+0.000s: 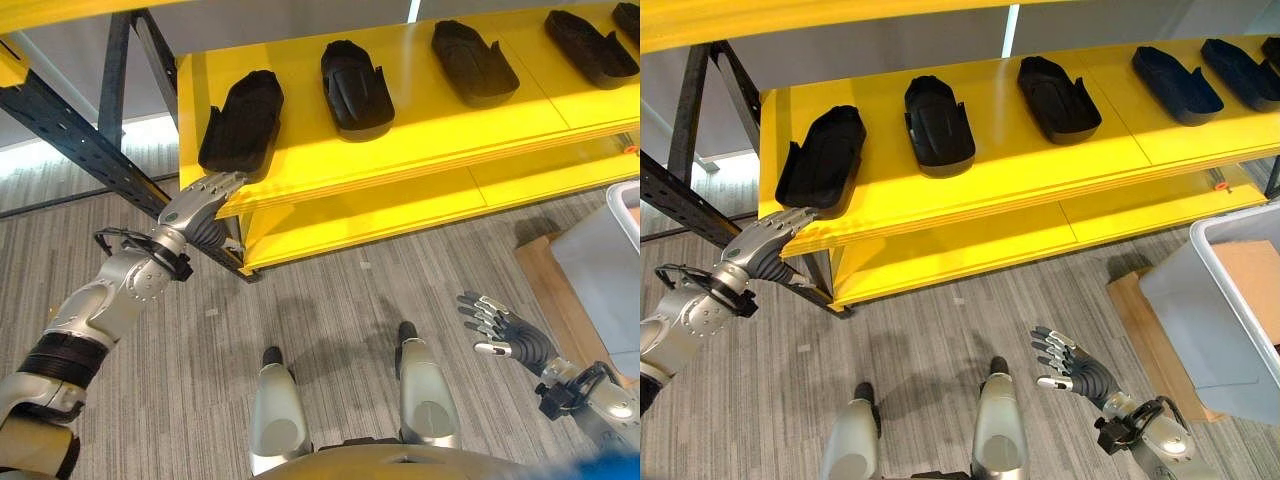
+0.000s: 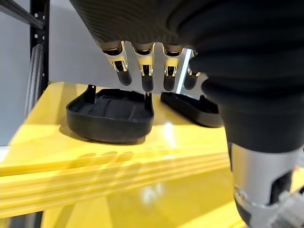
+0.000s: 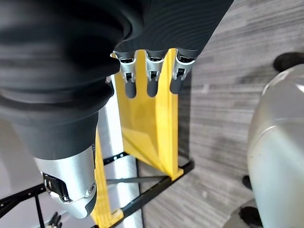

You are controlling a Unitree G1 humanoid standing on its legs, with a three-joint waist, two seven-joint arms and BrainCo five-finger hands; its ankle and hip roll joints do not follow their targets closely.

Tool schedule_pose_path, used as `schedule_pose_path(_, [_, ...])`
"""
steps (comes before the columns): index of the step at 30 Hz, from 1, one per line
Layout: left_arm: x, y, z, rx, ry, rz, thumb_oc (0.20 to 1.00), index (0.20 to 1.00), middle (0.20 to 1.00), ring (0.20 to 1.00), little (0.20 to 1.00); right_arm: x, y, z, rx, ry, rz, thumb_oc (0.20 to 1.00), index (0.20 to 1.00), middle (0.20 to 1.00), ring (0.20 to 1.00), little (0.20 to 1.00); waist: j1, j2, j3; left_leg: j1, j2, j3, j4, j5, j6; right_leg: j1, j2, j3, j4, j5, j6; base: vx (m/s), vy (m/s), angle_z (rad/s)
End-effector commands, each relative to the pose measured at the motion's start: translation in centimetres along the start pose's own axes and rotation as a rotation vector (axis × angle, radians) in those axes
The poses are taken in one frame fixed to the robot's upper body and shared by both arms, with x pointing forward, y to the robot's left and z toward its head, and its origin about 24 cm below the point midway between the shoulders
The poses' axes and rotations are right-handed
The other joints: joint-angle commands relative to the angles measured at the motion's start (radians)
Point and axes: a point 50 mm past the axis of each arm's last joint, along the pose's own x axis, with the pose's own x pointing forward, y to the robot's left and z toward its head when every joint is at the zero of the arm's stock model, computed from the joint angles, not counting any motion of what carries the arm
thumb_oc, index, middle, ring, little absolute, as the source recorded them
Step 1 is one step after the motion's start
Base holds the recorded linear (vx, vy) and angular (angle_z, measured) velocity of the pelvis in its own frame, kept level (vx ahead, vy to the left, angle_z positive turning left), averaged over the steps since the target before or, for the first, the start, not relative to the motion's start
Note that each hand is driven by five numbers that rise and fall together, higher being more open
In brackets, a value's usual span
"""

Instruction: Move parts from the plastic box to the shelf.

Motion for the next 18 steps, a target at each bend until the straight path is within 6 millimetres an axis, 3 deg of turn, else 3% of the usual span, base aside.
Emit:
schedule_pose_path(1, [0.5, 0.8, -0.7, -0.001, 0.036, 0.075, 1.000, 1.000, 1.000, 1.000, 1.000, 0.1, -0.1, 1.4, -0.016, -0.082, -0.004, 1.000, 1.000, 1.000, 1.000, 1.000, 0.002, -0.024, -0.045, -0.046, 0.010, -0.006, 0.018, 0.015, 0.024, -0.003, -0.027, 0.005, -0.039, 0.030, -0.019, -0.01, -0.020, -0.07])
schedule_pose_path(11, [1.8, -1.3, -1.8, -0.028, 0.143, 0.028, 1.000, 1.000, 1.000, 1.000, 1.000, 0.4, -0.1, 1.6, -0.018, -0.083, 0.000, 1.000, 1.000, 1.000, 1.000, 1.000, -0.010, -0.030, -0.042, -0.064, 0.017, -0.008, 0.032, 0.018, 0.020, -0.029, -0.018, 0.015, -0.010, 0.021, -0.023, 0.00, -0.005, -0.01])
schedule_pose_path(18, [1.5, -2.4, -2.9, -0.012, 0.207, -0.029, 1.000, 1.000, 1.000, 1.000, 1.000, 0.5, -0.2, 1.9, -0.016, -0.093, 0.006, 1.000, 1.000, 1.000, 1.000, 1.000, -0.013, -0.034, -0.029, -0.092, 0.017, -0.009, 0.055, 0.017, 0.022, -0.057, -0.017, 0.018, 0.011, 0.018, -0.024, -0.01, 0.000, -0.02])
